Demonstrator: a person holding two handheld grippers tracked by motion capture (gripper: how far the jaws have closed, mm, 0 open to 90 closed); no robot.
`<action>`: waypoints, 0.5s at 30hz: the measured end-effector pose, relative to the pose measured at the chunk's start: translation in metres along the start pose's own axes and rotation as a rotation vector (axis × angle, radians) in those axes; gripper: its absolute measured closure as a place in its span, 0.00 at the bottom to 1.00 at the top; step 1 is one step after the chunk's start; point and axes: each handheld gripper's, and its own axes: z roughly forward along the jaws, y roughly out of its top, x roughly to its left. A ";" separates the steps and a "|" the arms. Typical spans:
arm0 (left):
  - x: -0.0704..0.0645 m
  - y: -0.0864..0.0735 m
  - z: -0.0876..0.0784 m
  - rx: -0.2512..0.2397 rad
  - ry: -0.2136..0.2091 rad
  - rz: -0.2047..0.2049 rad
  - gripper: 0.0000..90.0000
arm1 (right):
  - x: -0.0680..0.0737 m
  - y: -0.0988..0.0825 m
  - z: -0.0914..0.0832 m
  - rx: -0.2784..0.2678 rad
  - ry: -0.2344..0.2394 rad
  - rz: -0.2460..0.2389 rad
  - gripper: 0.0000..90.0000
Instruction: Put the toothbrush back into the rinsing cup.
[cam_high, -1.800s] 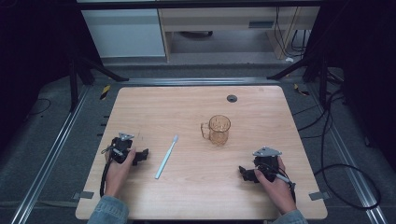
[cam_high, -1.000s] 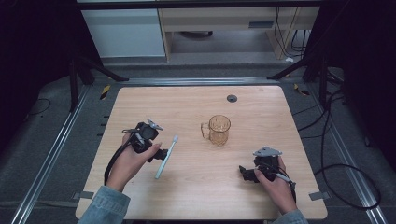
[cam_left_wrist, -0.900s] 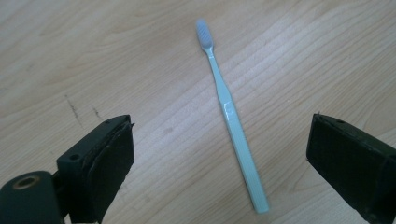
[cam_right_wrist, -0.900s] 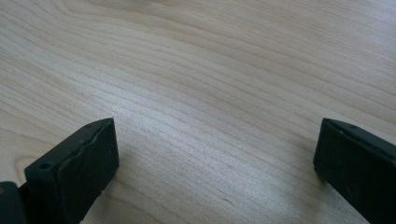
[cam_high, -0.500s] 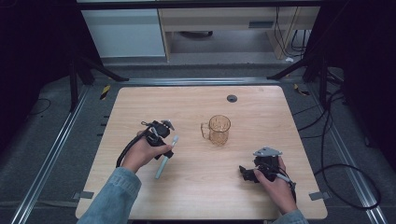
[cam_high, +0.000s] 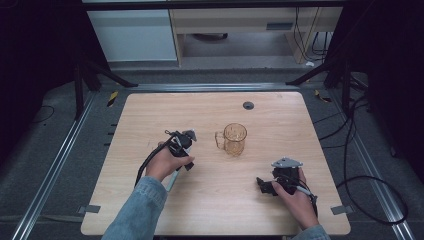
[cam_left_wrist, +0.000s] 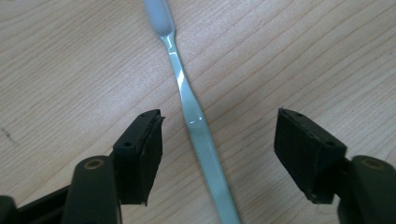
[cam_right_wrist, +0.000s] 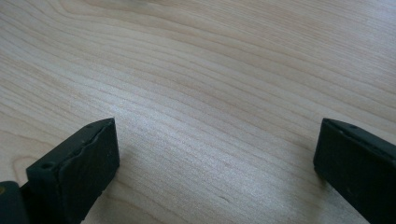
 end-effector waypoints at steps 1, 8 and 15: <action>-0.001 0.000 0.002 0.008 -0.001 -0.002 0.38 | 0.000 0.000 0.000 0.000 0.000 0.000 0.01; 0.004 -0.001 0.005 0.013 -0.042 -0.031 0.50 | 0.000 -0.001 -0.001 0.002 0.005 0.013 0.01; 0.014 -0.001 0.004 0.014 -0.055 -0.076 0.54 | -0.001 -0.001 -0.001 0.000 0.000 0.000 0.01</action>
